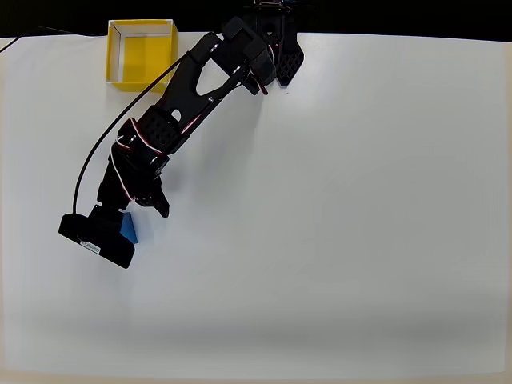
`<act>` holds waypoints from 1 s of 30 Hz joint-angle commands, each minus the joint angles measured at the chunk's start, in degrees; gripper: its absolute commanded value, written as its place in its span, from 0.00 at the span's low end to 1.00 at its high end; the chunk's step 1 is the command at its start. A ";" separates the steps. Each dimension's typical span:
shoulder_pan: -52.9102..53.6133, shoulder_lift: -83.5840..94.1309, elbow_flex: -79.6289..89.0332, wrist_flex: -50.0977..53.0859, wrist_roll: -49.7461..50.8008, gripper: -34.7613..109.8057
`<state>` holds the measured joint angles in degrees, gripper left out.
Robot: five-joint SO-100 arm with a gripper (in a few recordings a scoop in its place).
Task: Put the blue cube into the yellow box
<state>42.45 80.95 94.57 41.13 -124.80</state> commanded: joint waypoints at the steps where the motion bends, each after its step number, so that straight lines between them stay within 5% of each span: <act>1: 2.99 -1.05 -12.39 2.72 -6.86 0.62; 30: -2.20 -27.33 -46.58 5.71 -0.35 0.66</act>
<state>40.96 49.57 55.20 46.76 -125.16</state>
